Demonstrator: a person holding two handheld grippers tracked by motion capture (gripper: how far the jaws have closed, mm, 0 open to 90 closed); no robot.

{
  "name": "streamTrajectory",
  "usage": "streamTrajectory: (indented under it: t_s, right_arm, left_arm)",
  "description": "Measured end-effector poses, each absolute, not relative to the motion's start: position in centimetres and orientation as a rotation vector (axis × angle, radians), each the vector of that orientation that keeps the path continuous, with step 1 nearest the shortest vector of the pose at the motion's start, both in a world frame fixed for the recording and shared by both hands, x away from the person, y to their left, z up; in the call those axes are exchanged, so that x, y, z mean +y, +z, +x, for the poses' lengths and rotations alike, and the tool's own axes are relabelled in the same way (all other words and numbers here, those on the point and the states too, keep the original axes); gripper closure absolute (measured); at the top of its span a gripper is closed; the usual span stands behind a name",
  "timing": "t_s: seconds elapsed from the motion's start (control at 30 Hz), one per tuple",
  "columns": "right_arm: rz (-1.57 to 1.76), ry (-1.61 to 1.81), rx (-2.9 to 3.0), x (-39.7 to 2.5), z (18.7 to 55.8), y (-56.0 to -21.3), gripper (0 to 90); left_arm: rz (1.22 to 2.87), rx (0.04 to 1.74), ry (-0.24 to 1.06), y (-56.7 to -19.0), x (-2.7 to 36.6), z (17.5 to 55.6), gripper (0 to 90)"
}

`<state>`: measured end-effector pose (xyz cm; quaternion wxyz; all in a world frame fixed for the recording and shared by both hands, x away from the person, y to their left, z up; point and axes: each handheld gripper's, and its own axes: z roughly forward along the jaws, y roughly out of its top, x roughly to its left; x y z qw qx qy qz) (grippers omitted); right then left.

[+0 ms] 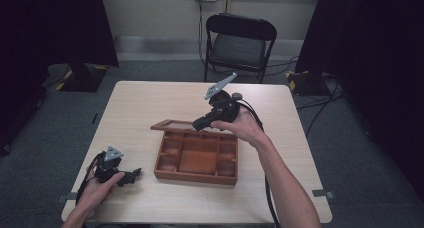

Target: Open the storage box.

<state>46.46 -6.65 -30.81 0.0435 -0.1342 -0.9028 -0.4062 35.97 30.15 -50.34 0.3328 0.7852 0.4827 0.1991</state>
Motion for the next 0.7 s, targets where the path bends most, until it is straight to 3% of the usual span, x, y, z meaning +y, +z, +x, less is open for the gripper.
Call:
streamTrajectory:
  t_s: [0.7]
  right_arm:
    - [-0.395, -1.236, -2.759, -6.42, 46.55, -30.87, 84.2]
  left_arm:
    - [2.05, 1.261, 0.519, -50.34, 30.15, 35.97, 0.0]
